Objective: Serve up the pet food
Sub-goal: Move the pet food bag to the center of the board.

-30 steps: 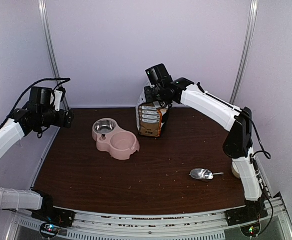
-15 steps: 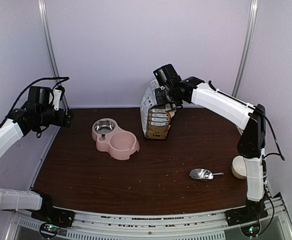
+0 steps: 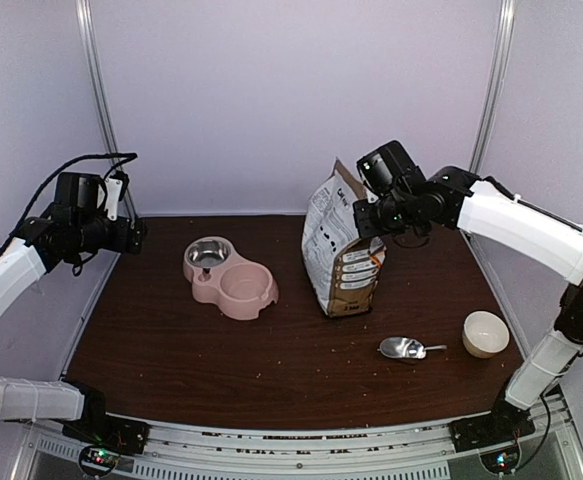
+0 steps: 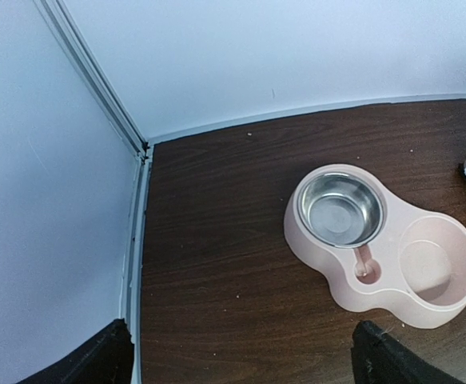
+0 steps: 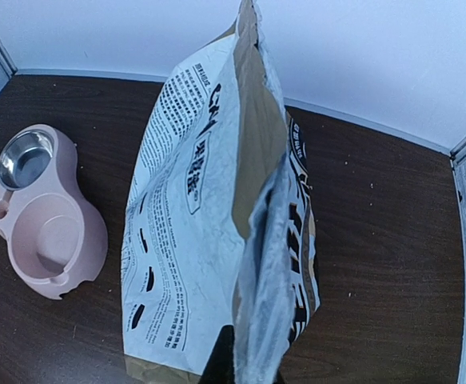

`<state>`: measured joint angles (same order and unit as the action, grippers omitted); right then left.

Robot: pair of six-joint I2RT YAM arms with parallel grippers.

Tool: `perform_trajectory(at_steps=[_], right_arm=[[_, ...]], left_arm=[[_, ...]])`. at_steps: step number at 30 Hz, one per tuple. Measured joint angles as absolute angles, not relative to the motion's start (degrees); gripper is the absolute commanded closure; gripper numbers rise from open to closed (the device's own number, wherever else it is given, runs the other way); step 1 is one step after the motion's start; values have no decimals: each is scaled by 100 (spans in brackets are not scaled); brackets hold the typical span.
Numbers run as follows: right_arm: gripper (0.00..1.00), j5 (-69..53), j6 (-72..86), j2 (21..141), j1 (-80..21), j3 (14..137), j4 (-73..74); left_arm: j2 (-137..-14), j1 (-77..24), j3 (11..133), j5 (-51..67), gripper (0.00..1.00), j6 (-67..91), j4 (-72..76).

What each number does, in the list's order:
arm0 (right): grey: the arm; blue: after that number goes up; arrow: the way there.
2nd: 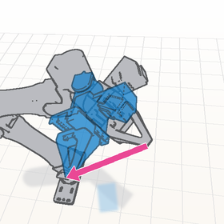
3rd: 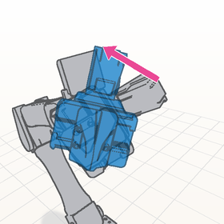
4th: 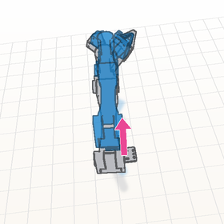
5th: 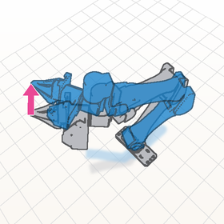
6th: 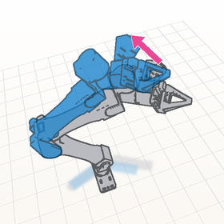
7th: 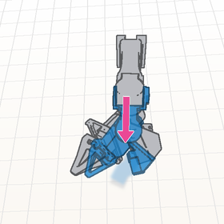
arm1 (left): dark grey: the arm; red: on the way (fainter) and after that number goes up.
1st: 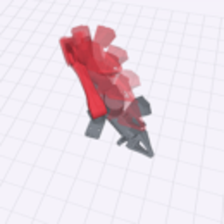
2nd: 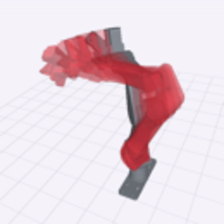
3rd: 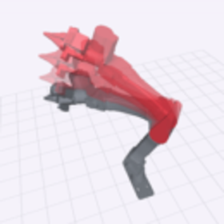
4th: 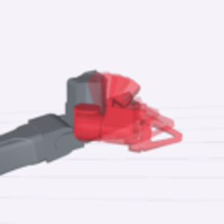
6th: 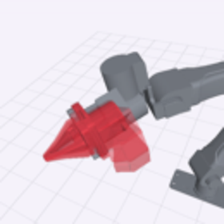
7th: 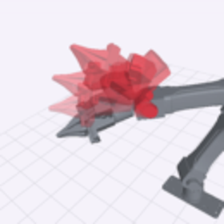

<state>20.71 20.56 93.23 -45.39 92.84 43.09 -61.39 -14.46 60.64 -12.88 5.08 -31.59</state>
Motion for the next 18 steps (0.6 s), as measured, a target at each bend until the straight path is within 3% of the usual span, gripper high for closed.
perform_trajectory(at_steps=[18], right_arm=[[100, 2486, 3304, 7756, -5833, 7655, 4228]], left_arm=[[-6106, -1446, 5975, -1306, 2, 506, -3096]])
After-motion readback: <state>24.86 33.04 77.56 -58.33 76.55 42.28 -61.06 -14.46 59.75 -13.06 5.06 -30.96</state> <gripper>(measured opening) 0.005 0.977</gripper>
